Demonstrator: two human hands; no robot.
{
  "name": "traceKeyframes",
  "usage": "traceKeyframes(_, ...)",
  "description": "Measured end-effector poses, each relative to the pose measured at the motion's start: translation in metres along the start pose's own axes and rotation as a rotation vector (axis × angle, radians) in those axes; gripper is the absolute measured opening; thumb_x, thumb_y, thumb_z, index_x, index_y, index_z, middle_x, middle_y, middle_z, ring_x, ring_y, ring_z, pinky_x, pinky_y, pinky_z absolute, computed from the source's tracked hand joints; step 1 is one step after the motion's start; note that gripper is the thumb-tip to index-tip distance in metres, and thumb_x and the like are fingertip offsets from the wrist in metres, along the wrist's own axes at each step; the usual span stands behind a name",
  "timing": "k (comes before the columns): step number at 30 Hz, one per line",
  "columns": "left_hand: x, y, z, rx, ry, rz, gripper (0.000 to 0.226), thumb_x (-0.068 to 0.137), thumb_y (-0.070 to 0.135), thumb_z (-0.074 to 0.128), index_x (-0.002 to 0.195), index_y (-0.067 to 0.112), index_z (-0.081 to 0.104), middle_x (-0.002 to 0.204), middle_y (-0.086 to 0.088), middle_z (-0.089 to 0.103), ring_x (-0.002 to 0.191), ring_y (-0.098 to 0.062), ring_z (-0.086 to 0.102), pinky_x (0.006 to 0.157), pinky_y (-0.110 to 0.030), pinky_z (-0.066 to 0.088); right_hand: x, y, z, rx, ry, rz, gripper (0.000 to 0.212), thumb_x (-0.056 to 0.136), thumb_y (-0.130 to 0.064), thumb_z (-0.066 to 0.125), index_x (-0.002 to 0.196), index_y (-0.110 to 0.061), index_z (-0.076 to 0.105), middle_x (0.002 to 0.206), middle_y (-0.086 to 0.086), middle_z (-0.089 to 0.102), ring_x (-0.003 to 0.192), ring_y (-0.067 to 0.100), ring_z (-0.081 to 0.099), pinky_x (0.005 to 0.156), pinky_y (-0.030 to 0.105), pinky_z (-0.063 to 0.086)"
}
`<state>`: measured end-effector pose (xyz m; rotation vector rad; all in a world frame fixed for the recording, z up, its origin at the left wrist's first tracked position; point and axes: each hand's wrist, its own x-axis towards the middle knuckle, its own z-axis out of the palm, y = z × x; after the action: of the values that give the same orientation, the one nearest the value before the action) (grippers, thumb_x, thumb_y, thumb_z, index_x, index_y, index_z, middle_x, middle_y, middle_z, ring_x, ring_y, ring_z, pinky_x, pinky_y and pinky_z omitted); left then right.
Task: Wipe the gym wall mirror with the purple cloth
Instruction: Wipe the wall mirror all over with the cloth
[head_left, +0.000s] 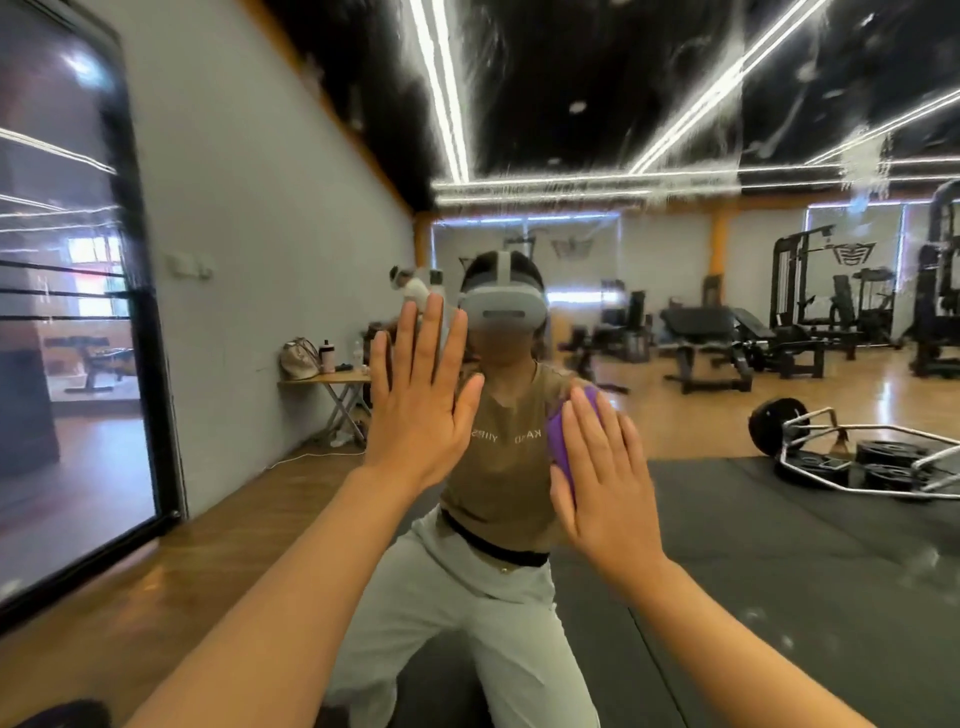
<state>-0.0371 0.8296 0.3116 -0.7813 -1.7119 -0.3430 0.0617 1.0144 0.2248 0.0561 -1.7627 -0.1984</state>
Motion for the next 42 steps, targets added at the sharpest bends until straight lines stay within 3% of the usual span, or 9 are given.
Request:
traceKeyframes(6,-0.001,-0.002,-0.002,-0.04,-0.021,0.015,0.067,0.105,0.046,0.025,0.162,0.018,0.002,0.169,-0.012,-0.002,0.155,-0.026,-0.008,0.122,-0.043,-0.016,-0.041,-0.001,0.005,-0.052,-0.065,-0.045,0.066,0.099,-0.028,0.044,0.156,-0.004,0.023,0.165,0.01,0.021,0.155,0.029,0.014,0.127,0.042,0.009)
traceKeyframes(11,0.0,-0.004,-0.003,-0.046,-0.032,0.035,0.069,0.105,0.047,0.027,0.161,0.018,0.0,0.169,-0.012,-0.003,0.154,-0.021,-0.015,0.122,-0.042,-0.018,0.019,0.0,-0.002,-0.056,-0.014,-0.054,0.063,0.102,-0.029,0.042,0.155,-0.002,0.023,0.162,0.017,0.026,0.153,0.031,0.019,0.126,0.043,0.012)
traceKeyframes(14,-0.001,-0.009,-0.009,-0.06,-0.084,0.063,0.071,0.103,0.05,0.025,0.161,0.021,-0.004,0.169,-0.008,-0.01,0.153,-0.018,-0.022,0.12,-0.039,-0.022,0.093,0.001,-0.008,-0.021,0.021,0.052,0.061,0.104,-0.03,0.036,0.156,-0.001,0.025,0.164,0.018,0.024,0.153,0.032,0.018,0.126,0.043,0.009)
traceKeyframes(19,-0.015,-0.024,-0.018,-0.077,-0.014,-0.061,0.071,0.102,0.048,0.027,0.162,0.019,0.004,0.169,-0.01,-0.004,0.155,-0.022,-0.009,0.124,-0.041,-0.011,0.15,-0.009,-0.009,0.02,0.117,0.267,0.062,0.104,-0.03,0.033,0.158,-0.002,0.02,0.167,0.014,0.017,0.155,0.028,0.011,0.127,0.036,0.002)
traceKeyframes(24,-0.034,-0.055,-0.021,-0.055,-0.011,-0.033,0.069,0.102,0.047,0.028,0.162,0.018,0.011,0.17,-0.009,0.002,0.156,-0.021,-0.003,0.125,-0.039,-0.01,0.059,-0.034,0.012,-0.017,0.109,0.125,0.061,0.103,-0.026,0.038,0.156,-0.002,0.023,0.165,0.014,0.02,0.154,0.032,0.018,0.127,0.042,0.011)
traceKeyframes(28,-0.043,-0.065,-0.021,-0.051,-0.009,-0.001,0.068,0.102,0.045,0.031,0.162,0.018,0.015,0.17,-0.008,0.006,0.156,-0.022,0.001,0.125,-0.038,-0.009,-0.041,-0.048,0.027,-0.069,0.003,-0.018,0.055,0.107,-0.032,0.031,0.153,-0.002,0.028,0.169,0.005,0.012,0.154,0.031,0.018,0.126,0.042,0.012)
traceKeyframes(31,-0.044,-0.071,-0.02,-0.052,0.003,0.04,0.068,0.102,0.044,0.032,0.162,0.018,0.014,0.17,-0.007,0.006,0.156,-0.022,0.002,0.126,-0.04,-0.003,-0.053,-0.045,0.026,-0.084,-0.026,-0.041,0.056,0.107,-0.032,0.032,0.154,-0.003,0.027,0.169,0.005,0.013,0.154,0.03,0.019,0.126,0.042,0.014)
traceKeyframes(35,-0.044,-0.076,-0.018,-0.044,0.035,0.075,0.068,0.102,0.043,0.034,0.161,0.017,0.016,0.169,-0.008,0.006,0.156,-0.024,0.005,0.126,-0.039,-0.003,0.002,-0.043,0.017,-0.096,-0.006,-0.039,0.061,0.103,-0.028,0.039,0.156,-0.003,0.023,0.163,0.013,0.026,0.152,0.031,0.022,0.126,0.044,0.017)
traceKeyframes(42,-0.045,-0.075,-0.017,-0.07,0.071,0.071,0.068,0.101,0.041,0.037,0.161,0.016,0.018,0.169,-0.009,0.008,0.156,-0.024,0.006,0.126,-0.039,-0.003,0.155,-0.039,0.002,-0.035,0.084,0.178,0.063,0.106,-0.031,0.033,0.158,0.001,0.019,0.166,0.018,0.016,0.155,0.03,0.01,0.125,0.03,-0.009)
